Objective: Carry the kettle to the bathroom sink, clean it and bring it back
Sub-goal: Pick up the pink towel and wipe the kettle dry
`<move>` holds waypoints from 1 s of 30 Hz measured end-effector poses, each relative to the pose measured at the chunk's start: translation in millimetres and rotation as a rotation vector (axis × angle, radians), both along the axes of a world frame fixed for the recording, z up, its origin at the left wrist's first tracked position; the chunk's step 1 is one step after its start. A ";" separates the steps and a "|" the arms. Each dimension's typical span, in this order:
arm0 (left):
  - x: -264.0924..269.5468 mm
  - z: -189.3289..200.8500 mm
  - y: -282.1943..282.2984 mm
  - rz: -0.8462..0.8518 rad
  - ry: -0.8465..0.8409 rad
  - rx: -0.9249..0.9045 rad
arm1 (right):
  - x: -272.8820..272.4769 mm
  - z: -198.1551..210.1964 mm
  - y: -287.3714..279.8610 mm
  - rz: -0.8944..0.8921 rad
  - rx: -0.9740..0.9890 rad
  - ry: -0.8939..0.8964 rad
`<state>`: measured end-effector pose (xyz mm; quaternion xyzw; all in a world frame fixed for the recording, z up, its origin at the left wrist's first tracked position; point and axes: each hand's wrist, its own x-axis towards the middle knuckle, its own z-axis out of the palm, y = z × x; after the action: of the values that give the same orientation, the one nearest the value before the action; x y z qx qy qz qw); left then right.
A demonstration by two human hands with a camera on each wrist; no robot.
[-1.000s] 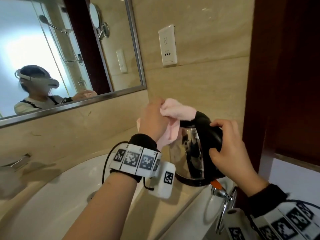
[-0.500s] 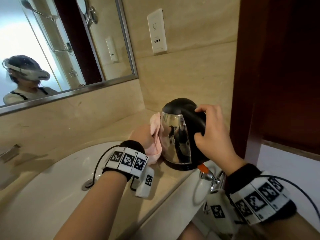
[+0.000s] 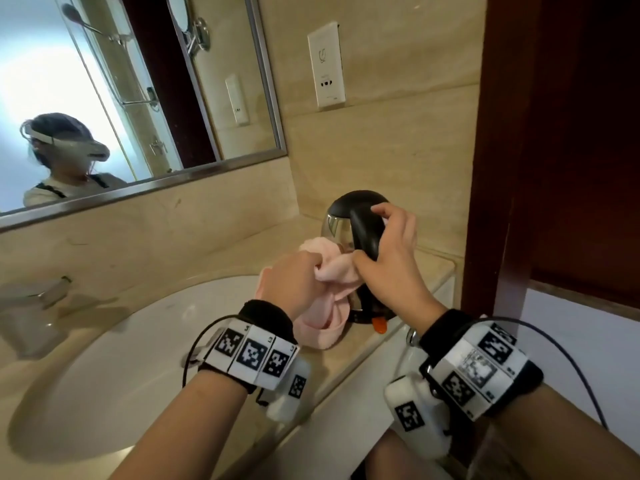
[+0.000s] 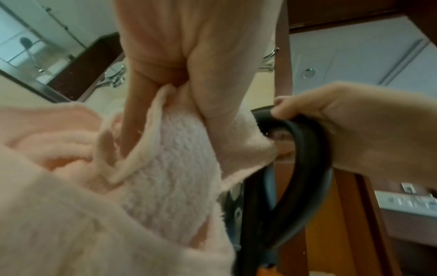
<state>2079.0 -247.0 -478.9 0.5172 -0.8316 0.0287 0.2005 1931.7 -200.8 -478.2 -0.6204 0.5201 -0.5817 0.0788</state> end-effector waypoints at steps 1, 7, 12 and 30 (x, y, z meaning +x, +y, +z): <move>0.3 -1.3 3.2 0.002 -0.043 -0.015 | 4.4 -0.3 0.9 0.015 -0.002 -0.009; 0.8 -15.9 11.5 0.020 -0.254 -0.082 | 8.7 -4.0 6.6 0.252 0.073 -0.190; 17.0 32.2 8.9 0.100 0.024 -0.120 | -7.1 8.5 10.6 0.328 0.136 -0.302; -59.7 147.4 10.0 -0.186 0.925 0.120 | -40.5 94.0 -41.5 0.069 -0.163 -0.157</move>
<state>2019.3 -237.0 -331.5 0.4096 -0.6982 -0.2707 0.5211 1891.2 -242.3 -384.2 -0.5946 0.4417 -0.6659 0.0888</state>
